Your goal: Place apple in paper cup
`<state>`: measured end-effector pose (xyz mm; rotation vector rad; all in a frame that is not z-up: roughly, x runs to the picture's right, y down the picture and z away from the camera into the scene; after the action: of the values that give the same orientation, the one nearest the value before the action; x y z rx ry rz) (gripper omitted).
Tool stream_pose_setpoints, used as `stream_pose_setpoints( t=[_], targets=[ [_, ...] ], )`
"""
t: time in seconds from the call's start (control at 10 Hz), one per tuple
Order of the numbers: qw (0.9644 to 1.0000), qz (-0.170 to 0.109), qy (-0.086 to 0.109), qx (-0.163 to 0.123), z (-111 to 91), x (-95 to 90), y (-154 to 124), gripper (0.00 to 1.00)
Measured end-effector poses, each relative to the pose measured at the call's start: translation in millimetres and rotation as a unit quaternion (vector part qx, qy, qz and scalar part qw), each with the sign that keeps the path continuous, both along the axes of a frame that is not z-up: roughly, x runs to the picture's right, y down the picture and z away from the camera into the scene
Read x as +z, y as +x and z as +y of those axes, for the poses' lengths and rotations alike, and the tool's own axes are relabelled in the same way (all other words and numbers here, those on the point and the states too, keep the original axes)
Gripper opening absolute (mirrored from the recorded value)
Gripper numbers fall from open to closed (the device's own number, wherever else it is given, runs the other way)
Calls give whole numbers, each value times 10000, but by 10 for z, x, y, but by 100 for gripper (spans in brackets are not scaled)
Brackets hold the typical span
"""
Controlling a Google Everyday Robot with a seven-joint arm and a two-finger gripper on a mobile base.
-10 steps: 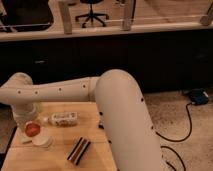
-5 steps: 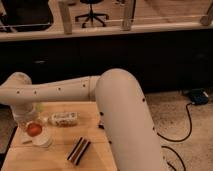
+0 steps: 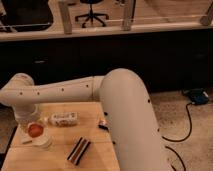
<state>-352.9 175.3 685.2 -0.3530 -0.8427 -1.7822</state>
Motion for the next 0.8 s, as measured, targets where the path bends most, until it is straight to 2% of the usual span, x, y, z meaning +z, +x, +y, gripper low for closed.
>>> stream_pose_setpoints(
  t=[0.2,0.4,0.8],
  targets=[
    [10000,4,-11,25,9,5,13,64],
    [10000,2,-21,31,17,8,17,78],
    [10000,-13,-78,15,37,20,12,80]
  ],
)
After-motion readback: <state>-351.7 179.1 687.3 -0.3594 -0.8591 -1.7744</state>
